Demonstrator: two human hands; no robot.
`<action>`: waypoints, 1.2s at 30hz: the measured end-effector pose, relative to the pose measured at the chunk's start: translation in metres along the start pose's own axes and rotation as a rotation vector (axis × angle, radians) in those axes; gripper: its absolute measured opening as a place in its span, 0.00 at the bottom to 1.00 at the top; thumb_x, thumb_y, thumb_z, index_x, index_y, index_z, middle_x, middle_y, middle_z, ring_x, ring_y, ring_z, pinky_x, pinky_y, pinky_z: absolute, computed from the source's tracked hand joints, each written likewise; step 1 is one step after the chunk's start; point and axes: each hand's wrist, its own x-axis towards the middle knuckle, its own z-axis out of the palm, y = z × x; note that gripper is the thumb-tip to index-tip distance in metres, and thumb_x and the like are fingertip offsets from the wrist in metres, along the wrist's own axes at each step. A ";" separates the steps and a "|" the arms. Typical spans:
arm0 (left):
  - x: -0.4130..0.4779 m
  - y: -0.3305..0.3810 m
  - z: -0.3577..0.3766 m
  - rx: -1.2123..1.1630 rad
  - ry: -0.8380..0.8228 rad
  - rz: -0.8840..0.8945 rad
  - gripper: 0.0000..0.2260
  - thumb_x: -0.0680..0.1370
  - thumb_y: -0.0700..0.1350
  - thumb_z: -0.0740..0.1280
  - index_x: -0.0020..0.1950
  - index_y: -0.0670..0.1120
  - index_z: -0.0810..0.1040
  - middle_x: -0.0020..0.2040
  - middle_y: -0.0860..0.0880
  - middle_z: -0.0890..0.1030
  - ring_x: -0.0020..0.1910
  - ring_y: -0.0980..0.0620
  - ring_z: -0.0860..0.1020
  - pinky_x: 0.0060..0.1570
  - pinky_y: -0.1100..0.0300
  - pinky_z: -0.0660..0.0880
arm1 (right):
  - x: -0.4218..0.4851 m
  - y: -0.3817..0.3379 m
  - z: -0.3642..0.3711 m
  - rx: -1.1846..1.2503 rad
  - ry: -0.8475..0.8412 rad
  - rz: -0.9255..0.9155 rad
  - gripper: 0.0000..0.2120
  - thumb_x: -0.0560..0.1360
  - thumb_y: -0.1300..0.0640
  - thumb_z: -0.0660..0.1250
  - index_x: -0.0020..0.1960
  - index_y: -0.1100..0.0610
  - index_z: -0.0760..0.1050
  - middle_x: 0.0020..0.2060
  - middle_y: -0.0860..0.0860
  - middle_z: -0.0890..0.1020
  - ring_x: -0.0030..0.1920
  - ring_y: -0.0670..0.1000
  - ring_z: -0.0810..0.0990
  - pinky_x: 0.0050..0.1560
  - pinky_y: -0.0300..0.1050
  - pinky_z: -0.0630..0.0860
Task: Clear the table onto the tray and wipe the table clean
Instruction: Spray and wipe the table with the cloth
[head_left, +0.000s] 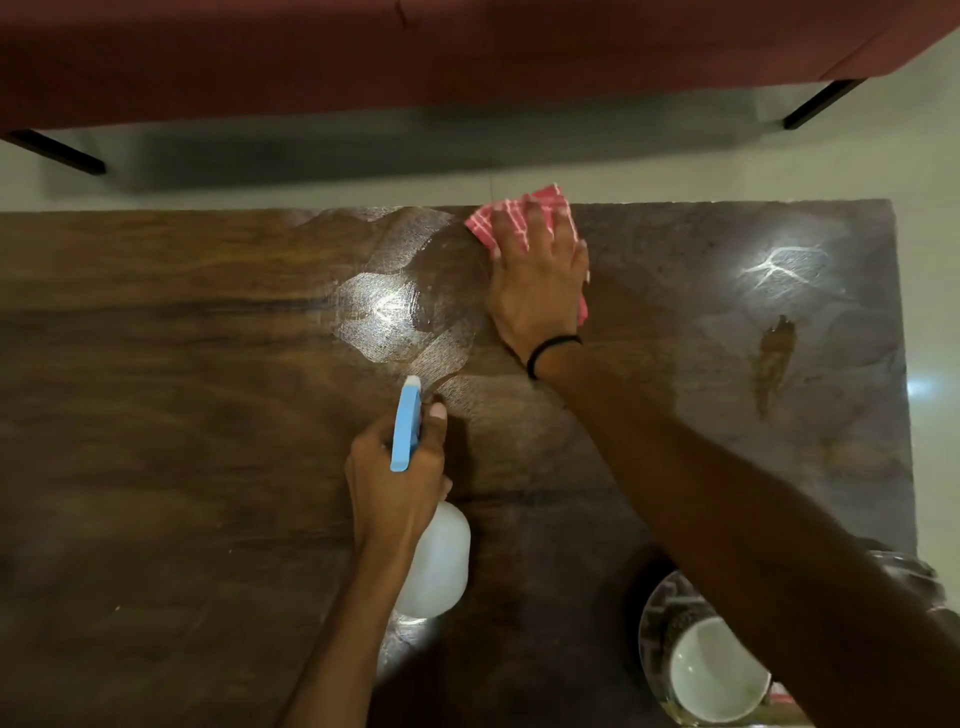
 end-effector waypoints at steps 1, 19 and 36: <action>0.001 0.003 -0.003 -0.009 0.009 0.009 0.14 0.77 0.51 0.71 0.42 0.40 0.79 0.31 0.42 0.80 0.23 0.48 0.78 0.23 0.64 0.73 | -0.019 -0.004 0.000 0.022 0.005 0.039 0.27 0.81 0.53 0.59 0.79 0.47 0.59 0.78 0.57 0.62 0.77 0.65 0.59 0.73 0.71 0.60; -0.015 0.002 -0.016 -0.031 -0.025 0.020 0.11 0.75 0.50 0.71 0.41 0.44 0.78 0.31 0.42 0.79 0.22 0.52 0.77 0.22 0.67 0.72 | 0.016 -0.048 -0.004 -0.086 -0.130 -0.388 0.28 0.80 0.58 0.61 0.78 0.47 0.60 0.77 0.56 0.63 0.77 0.65 0.59 0.72 0.68 0.64; -0.046 -0.007 -0.023 -0.049 -0.007 0.042 0.14 0.77 0.48 0.72 0.37 0.42 0.76 0.28 0.41 0.76 0.22 0.49 0.76 0.24 0.59 0.75 | -0.157 -0.012 0.004 0.014 -0.166 -0.348 0.27 0.79 0.53 0.58 0.78 0.48 0.63 0.76 0.57 0.66 0.76 0.68 0.61 0.69 0.69 0.65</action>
